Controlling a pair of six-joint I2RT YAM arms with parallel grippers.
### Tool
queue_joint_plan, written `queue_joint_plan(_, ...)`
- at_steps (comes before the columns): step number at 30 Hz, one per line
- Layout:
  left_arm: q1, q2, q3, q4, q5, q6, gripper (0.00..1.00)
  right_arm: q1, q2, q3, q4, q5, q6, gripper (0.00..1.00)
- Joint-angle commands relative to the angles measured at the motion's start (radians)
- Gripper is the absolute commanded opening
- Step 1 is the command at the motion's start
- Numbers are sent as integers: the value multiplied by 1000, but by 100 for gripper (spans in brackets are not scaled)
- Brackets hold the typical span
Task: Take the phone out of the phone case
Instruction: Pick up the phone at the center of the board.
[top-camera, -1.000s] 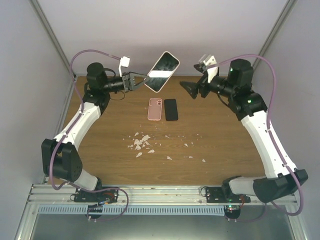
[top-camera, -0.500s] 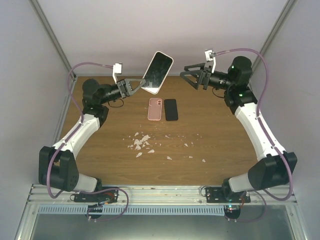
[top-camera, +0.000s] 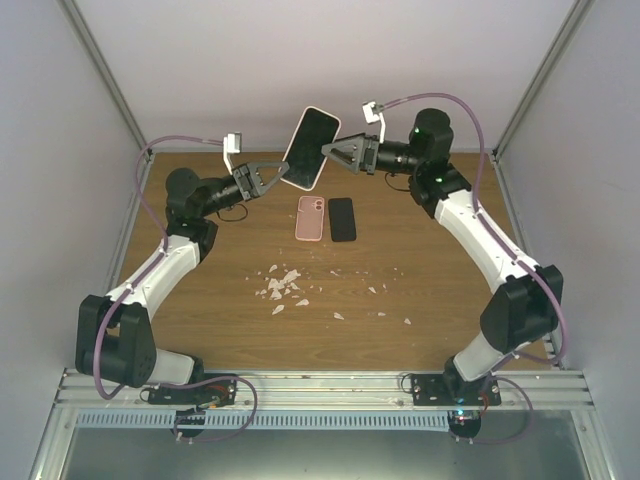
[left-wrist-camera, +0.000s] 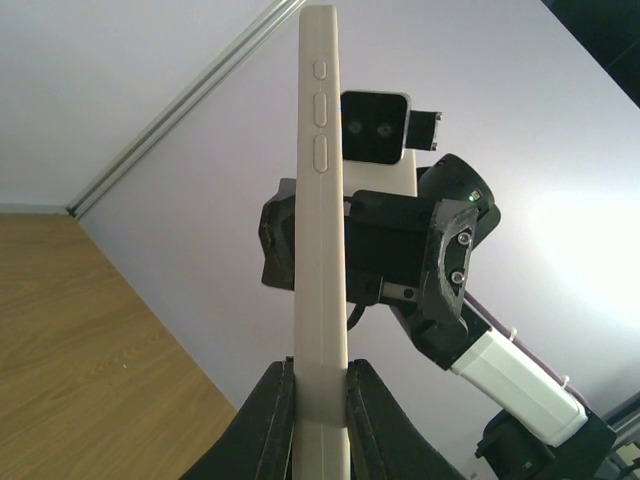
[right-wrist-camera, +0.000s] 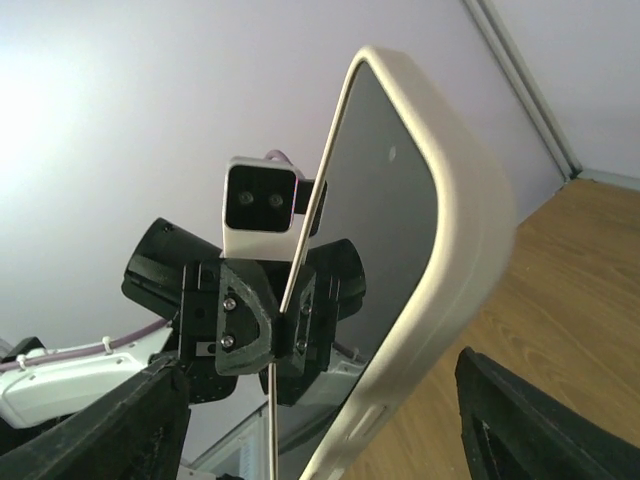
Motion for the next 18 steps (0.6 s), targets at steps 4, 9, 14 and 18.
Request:
queue_joint_plan(4,2,-32,-7,151,-34,-16,0,52,58,55,65,3,72,60)
queue_joint_plan(9,-5,-34,-23,134,-40,-2,0,52,80,44,117,-6,158,44)
queue_joint_plan(14,-16,-26,-21,122,-42,11,0,50,84,23,189,-23,228,27)
queue_joint_plan(18,-28,-19,8,86,-23,53,0,40,81,8,232,-39,266,15)
